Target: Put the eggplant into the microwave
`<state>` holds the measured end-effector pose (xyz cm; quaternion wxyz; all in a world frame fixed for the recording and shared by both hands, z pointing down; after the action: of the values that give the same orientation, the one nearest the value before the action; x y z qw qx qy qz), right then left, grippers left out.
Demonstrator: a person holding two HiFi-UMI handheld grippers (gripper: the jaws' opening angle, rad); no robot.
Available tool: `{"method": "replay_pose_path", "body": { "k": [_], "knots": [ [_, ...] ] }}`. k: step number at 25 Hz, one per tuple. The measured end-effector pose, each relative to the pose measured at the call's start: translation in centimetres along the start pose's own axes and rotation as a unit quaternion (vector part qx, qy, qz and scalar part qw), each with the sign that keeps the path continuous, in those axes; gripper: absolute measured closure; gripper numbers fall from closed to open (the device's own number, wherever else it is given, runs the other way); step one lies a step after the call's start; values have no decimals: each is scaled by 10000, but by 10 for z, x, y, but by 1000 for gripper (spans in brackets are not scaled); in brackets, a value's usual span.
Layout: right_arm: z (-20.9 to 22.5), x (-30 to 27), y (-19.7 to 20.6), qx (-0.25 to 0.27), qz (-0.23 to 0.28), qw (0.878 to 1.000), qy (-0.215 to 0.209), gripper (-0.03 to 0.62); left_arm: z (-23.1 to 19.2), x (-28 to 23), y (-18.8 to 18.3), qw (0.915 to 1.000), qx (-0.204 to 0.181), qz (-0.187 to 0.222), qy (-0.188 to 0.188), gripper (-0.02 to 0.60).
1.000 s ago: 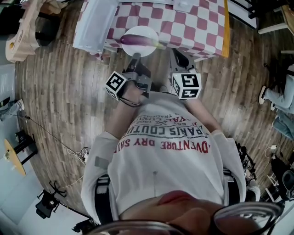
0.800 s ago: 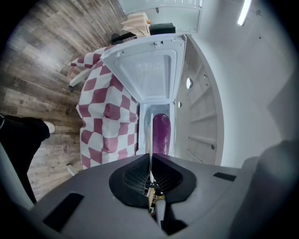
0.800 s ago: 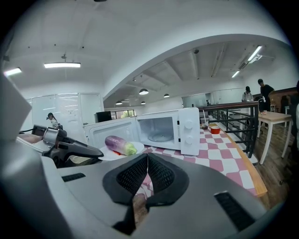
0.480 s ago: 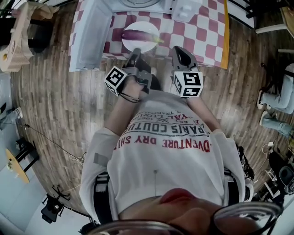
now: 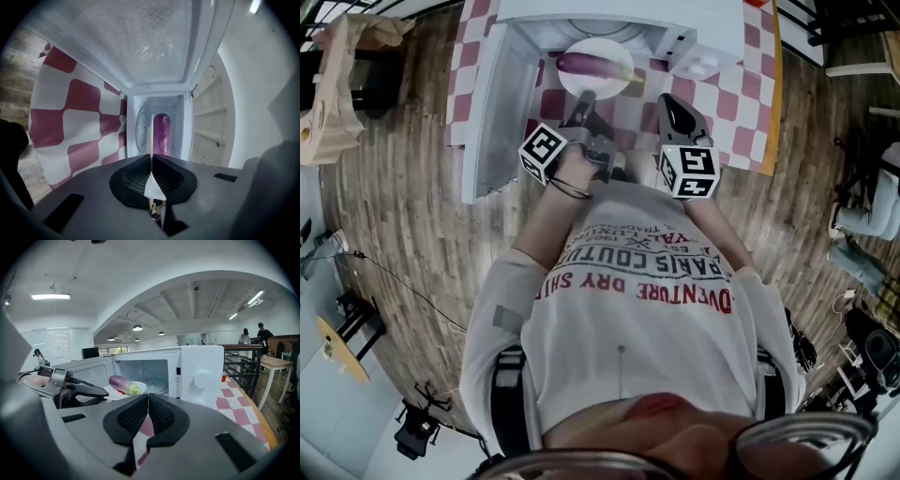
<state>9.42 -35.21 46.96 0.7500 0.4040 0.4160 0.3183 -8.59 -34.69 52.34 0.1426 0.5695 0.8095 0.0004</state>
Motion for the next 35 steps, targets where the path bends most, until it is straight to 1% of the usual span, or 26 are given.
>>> {"method": "replay_pose_path", "body": {
  "k": [4,11,14,18,22,32,35],
  "knots": [
    [1,-30,-1,0,-76,10000,13,568,-12,-28,-14,9999,12,-101,-95,546],
    [3,-62,-1,104,-168,9998,-3,568,-32,-64,-23,9994,-50,-237,-243,546],
    [0,-73,-2,179,-219,9996,-73,568,-38,-74,-24,9991,-31,-271,-322,546],
    [1,-84,-3,116,-282,9995,-117,568,-44,-87,-27,9987,-24,-318,-409,546],
    [7,-92,-5,-8,-299,9995,-87,568,-46,-99,-28,9985,-61,-371,-405,546],
    [15,-108,-7,84,-390,9992,-46,568,-52,-128,-35,9976,-150,-455,-491,546],
    [17,-113,-8,105,-406,9991,-29,568,-53,-134,-35,9976,-120,-455,-516,546]
  ]
}}
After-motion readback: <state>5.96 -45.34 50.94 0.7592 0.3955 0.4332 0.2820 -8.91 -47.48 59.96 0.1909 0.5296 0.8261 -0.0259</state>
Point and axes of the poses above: the fingertips, and each gripper's own axes: x backward along the fingers, z to its right, y out of its underside, the point moved 4 cm from there along x, backward along the fingers, and after that the axes turned 15 degrees about -x, right-handed, at the moved point
